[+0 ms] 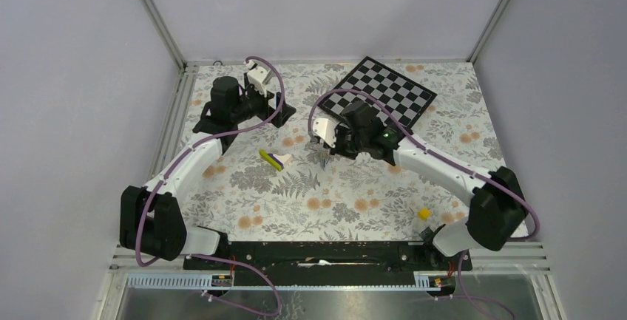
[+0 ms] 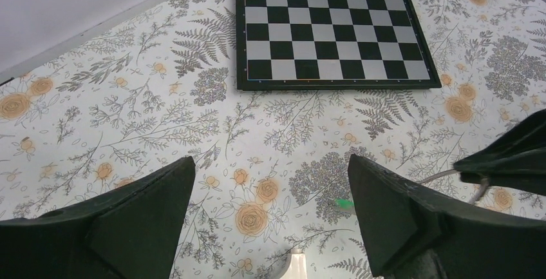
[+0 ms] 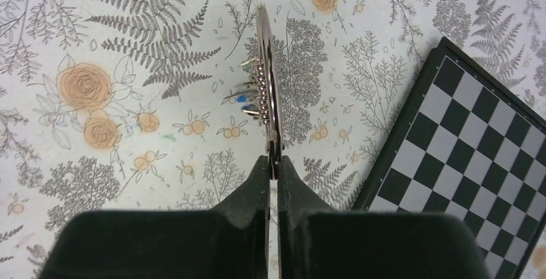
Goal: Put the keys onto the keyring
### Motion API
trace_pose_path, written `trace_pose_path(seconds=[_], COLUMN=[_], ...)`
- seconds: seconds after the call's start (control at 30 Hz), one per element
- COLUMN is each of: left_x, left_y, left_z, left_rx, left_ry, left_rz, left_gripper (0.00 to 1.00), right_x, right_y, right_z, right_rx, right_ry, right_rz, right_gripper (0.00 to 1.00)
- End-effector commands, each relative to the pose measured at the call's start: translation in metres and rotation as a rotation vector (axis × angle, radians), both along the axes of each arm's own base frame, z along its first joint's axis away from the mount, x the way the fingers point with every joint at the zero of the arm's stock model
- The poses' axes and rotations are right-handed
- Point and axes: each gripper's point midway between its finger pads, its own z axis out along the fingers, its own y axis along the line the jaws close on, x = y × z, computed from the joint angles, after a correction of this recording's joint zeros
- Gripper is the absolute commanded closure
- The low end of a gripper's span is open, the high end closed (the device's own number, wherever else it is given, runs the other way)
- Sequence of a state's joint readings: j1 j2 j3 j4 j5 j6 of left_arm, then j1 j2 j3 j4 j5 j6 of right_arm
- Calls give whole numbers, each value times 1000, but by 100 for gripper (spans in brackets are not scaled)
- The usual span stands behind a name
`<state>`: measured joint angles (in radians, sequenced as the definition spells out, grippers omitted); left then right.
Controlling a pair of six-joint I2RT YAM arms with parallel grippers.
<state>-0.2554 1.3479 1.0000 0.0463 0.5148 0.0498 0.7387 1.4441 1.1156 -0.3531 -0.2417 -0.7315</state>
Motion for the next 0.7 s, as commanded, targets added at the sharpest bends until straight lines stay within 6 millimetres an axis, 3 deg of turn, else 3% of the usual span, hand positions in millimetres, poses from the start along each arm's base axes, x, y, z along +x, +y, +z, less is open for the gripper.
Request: trace_pose_path(seconds=[0.0,0.1,0.23,0.33,0.43,0.67], left_x=[6,7,7,8,9,12], left_y=[5,9,12,12,12,12], left_z=[41,41,41,37,34,26], left_rx=[-29,-23,-14,-8,-3,11], left_ry=[-94,-97,-108,-101,-99,-85], left_rz=[34,48,56,54,52,44], left_gripper=[1,1,1,1,1,1], right_x=[33,47,41,22,-10,-70], right_y=[27,33,39,38,34,12], right_z=[26,26,16,-3,-24,-50], right_rx=[89,97,96,53,5,-6], right_ry=[-74,-113,-113,-108,-87,7], right_rz=[-25,-34,16,80,158,274], right_gripper=[100,100,100,100,100,100])
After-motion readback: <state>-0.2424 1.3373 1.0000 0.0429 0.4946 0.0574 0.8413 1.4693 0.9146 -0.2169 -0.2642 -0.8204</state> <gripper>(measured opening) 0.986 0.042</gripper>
